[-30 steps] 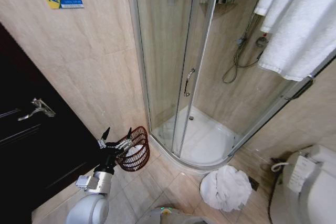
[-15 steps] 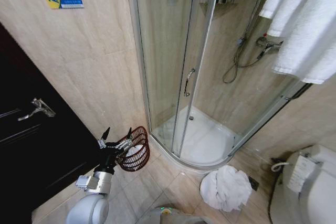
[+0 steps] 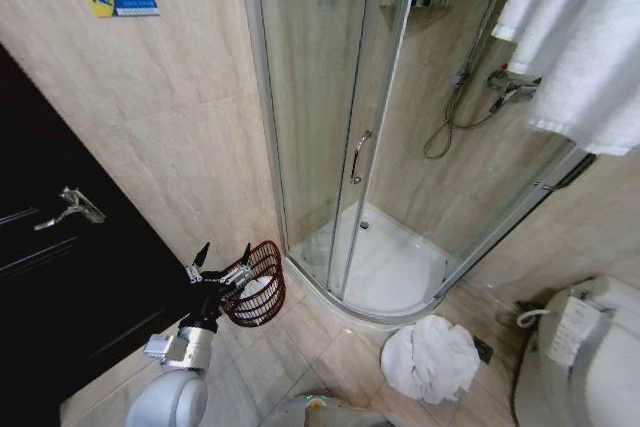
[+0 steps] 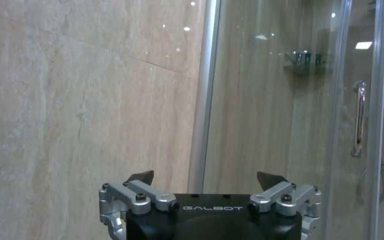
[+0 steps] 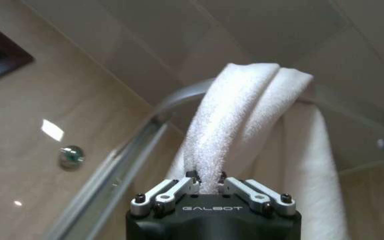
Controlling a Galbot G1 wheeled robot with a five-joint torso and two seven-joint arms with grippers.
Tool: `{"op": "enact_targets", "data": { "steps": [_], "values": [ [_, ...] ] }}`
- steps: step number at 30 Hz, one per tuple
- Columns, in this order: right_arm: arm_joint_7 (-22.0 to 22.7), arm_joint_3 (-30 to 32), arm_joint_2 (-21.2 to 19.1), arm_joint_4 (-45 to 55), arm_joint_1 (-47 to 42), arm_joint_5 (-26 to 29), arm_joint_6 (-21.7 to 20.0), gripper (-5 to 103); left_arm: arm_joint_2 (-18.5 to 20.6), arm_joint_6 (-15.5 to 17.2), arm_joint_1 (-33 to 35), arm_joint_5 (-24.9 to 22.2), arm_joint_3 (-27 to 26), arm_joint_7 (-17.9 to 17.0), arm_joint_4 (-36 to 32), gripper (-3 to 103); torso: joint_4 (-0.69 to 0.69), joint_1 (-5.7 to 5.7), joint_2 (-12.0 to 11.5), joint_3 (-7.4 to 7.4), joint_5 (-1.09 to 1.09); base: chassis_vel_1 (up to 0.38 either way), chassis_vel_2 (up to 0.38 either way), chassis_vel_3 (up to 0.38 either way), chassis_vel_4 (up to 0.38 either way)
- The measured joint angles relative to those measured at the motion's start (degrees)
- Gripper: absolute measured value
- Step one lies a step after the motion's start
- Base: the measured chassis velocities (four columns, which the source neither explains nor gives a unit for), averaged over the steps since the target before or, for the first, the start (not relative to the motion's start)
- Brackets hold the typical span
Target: Discard the used towel into the hamper.
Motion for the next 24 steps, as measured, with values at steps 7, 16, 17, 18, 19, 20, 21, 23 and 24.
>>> {"op": "enact_targets", "data": {
  "steps": [7, 16, 17, 18, 19, 20, 21, 23, 24],
  "values": [
    [-0.6, -0.7, 9.0, 6.7, -1.8, -4.5, 0.0, 8, 0.0, 0.0, 0.0, 0.0, 0.0, 0.0, 0.0, 100, 0.00, 0.00, 0.0, 0.00, 0.03, 0.000, 0.000, 0.000, 0.000],
    [-1.9, -1.7, 20.2, 12.1, -8.8, -11.6, 0.1, 8, 0.0, 0.0, 0.0, 0.0, 0.0, 0.0, 0.0, 100, 0.00, 0.00, 0.0, 0.00, 0.01, 0.000, 0.000, 0.000, 0.000],
    [-2.2, -1.4, 22.5, 13.1, -11.5, -13.3, 0.5, 8, 0.0, 0.0, 0.0, 0.0, 0.0, 0.0, 0.0, 100, 0.00, 0.00, 0.0, 0.00, 0.04, 0.000, 0.000, 0.000, 0.000],
    [-2.2, -1.4, 22.5, 13.1, -11.5, -13.3, 0.5, 8, 0.0, 0.0, 0.0, 0.0, 0.0, 0.0, 0.0, 100, 0.00, 0.00, 0.0, 0.00, 0.04, 0.000, 0.000, 0.000, 0.000],
    [-2.4, -1.4, 24.6, 14.2, -14.1, -14.7, 0.7, 8, 0.0, 0.0, 0.0, 0.0, 0.0, 0.0, 0.0, 100, -0.01, 0.00, 0.0, 0.00, 0.05, 0.000, 0.000, 0.000, 0.000],
    [-2.6, -1.5, 26.8, 15.3, -16.5, -16.0, 0.9, 8, 0.0, 0.0, 0.0, 0.0, 0.0, 0.0, 0.0, 100, -0.01, 0.00, 0.0, 0.00, 0.07, 0.000, 0.000, 0.000, 0.000],
    [-2.6, -1.5, 26.8, 15.3, -16.5, -16.0, 0.9, 8, 0.0, 0.0, 0.0, 0.0, 0.0, 0.0, 0.0, 100, -0.01, 0.00, 0.0, 0.00, 0.07, 0.000, 0.000, 0.000, 0.000],
    [-3.3, -2.1, 30.4, 17.0, -20.3, -18.3, 1.4, 8, 0.0, 0.0, 0.0, 0.0, 0.0, 0.0, 0.0, 100, -0.01, 0.00, 0.0, 0.00, 0.03, 0.000, 0.000, 0.000, 0.000],
    [-3.7, -2.4, 32.0, 17.8, -22.0, -19.3, 1.7, 8, 0.0, 0.0, 0.0, 0.0, 0.0, 0.0, 0.0, 100, -0.01, 0.00, 0.0, 0.00, 0.03, 0.000, 0.000, 0.000, 0.000]
  ]
}}
